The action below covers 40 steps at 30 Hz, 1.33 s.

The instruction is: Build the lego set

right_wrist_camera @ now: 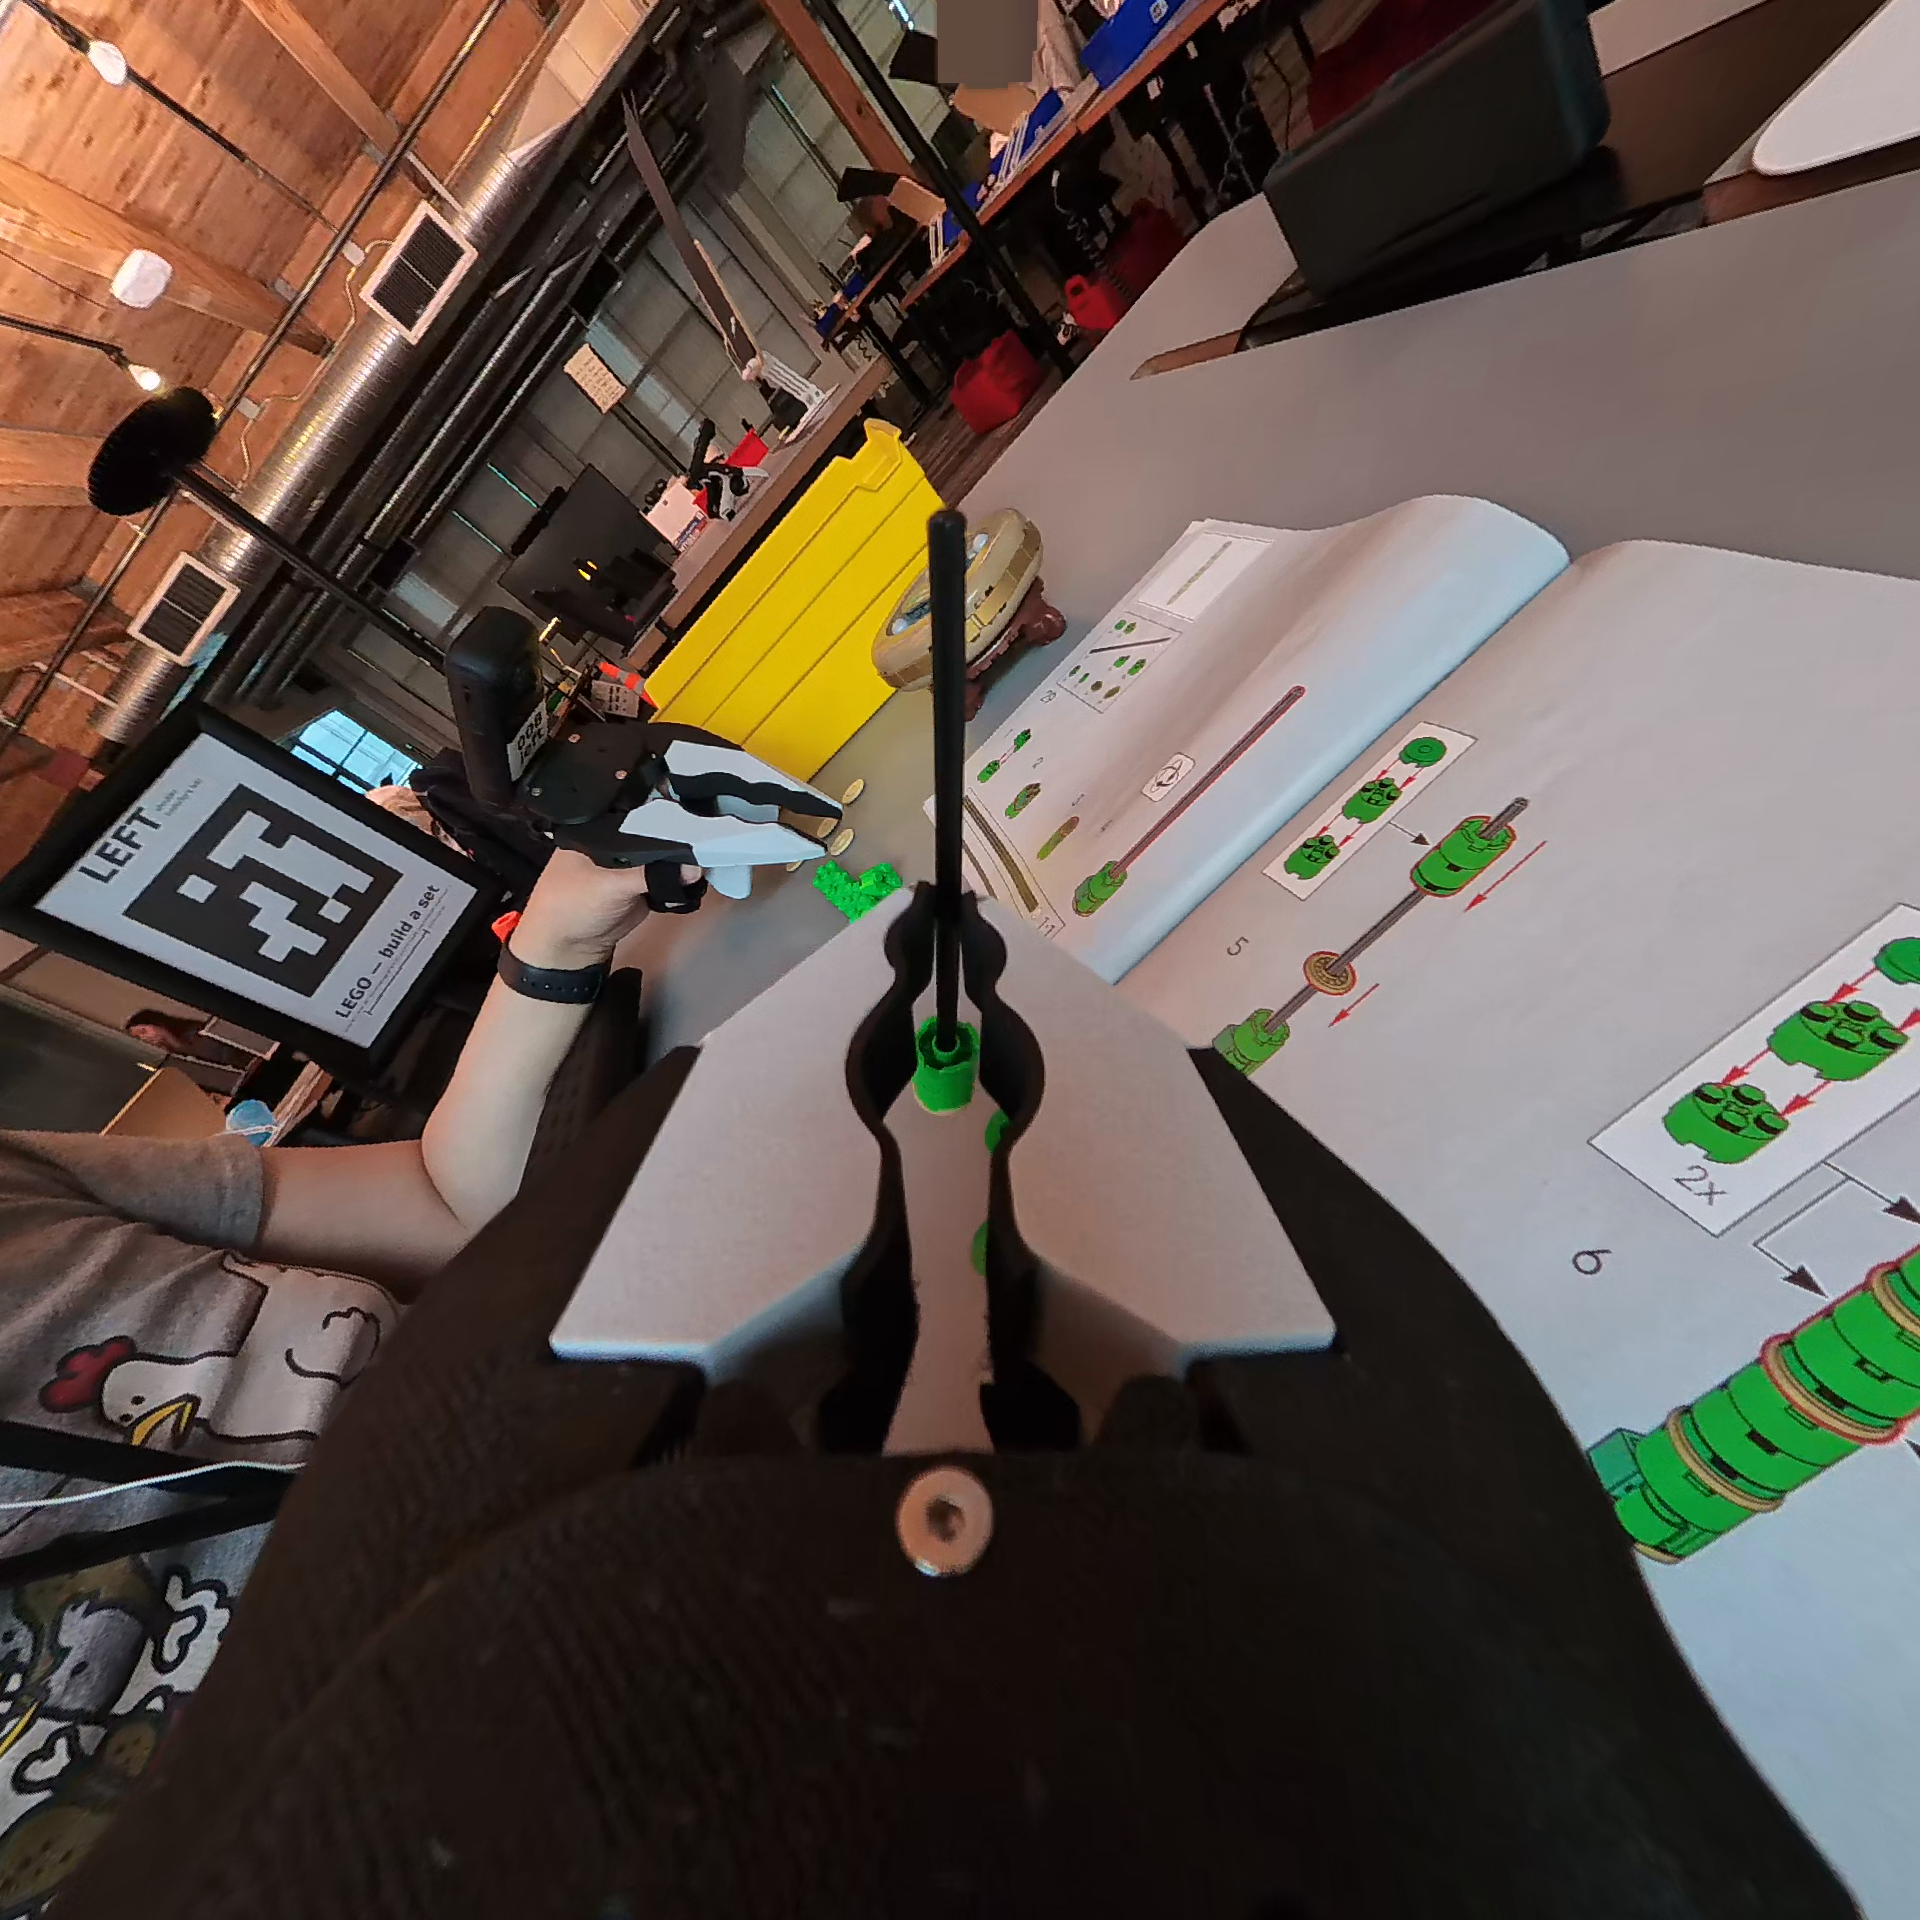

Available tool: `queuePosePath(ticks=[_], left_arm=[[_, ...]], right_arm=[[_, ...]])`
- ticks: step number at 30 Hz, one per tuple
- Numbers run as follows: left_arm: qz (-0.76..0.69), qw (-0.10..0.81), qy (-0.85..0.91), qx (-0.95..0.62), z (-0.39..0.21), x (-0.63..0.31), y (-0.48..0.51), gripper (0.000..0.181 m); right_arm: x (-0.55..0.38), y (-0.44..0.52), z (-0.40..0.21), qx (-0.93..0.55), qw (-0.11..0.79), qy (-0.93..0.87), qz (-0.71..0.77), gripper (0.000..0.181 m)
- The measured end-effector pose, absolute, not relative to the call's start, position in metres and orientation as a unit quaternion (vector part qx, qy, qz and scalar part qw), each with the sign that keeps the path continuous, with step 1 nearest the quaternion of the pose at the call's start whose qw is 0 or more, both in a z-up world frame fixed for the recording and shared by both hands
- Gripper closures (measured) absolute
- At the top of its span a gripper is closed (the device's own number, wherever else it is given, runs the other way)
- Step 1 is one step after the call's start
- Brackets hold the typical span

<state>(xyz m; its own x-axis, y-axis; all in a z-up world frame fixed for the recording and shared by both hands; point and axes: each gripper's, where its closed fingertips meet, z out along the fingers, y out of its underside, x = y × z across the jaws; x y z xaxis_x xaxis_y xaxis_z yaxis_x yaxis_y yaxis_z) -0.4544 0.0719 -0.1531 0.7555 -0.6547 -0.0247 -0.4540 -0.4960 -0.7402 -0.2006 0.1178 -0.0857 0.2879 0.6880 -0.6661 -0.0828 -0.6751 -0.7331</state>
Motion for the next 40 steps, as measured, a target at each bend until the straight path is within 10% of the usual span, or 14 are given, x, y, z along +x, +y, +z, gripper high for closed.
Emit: queuePosePath(ticks=[40], left_arm=[[-0.133,0.377,0.324,-0.857,-0.156,-0.455,0.072,0.161]], right_arm=[[-0.208,0.084,-0.029,-0.595,0.415,-0.302,0.619,0.179]])
